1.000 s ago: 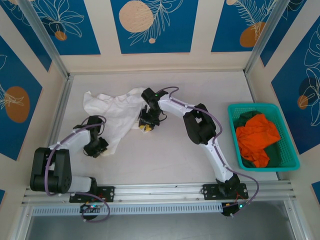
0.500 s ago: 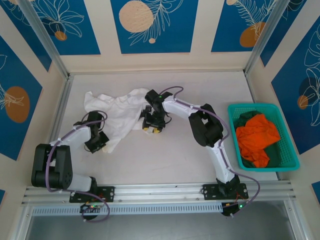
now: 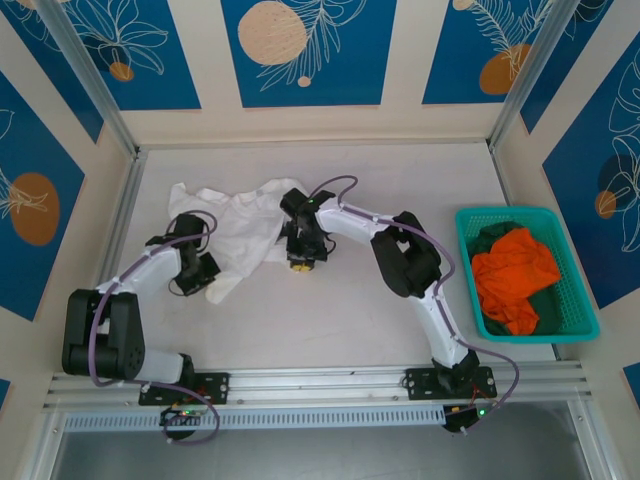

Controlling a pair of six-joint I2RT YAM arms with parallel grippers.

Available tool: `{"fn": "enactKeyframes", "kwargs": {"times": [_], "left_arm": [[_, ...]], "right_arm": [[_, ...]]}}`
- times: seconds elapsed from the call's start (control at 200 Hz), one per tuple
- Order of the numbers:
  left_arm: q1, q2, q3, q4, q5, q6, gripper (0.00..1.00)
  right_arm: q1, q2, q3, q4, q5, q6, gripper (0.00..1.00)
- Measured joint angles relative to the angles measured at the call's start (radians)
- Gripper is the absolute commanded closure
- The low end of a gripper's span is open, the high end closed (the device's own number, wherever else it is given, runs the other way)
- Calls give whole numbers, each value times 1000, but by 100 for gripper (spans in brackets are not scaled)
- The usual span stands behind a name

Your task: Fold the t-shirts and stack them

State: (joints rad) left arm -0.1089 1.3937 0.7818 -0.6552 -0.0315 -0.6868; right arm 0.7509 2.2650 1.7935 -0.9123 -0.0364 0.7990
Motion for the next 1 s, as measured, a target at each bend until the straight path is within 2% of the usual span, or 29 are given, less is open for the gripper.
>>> {"fn": "enactKeyframes", "kwargs": {"times": [0.185,0.35,0.44,0.535,0.62,0.725,0.83,1.0], "left_arm": [[-23,-37,105,-39,6,16,100],[-106,-131,293,-32,-9,-14,100],[-179,-147,489,-21,-29,3,100],[-218,-138,718,16,-44,40,100],[-225,-125,914,74,-53,79,100],[-225,-100,1106,145,-59,132,100],[-225,-101,1164,216,-60,168,100],[-225,-114,1154,229,-96,237,100]], "right_arm": [[-11,-82,-40,-24,57,-27,100],[-83,-373,-93,-21,86,-65,100],[-167,-566,-96,11,86,-76,100],[-267,-727,-83,55,85,-79,100],[-341,-791,-5,58,86,-82,100],[-372,-811,132,76,93,-105,100],[-372,-885,160,135,109,-128,100],[-372,-1110,1,235,143,-138,100]]}}
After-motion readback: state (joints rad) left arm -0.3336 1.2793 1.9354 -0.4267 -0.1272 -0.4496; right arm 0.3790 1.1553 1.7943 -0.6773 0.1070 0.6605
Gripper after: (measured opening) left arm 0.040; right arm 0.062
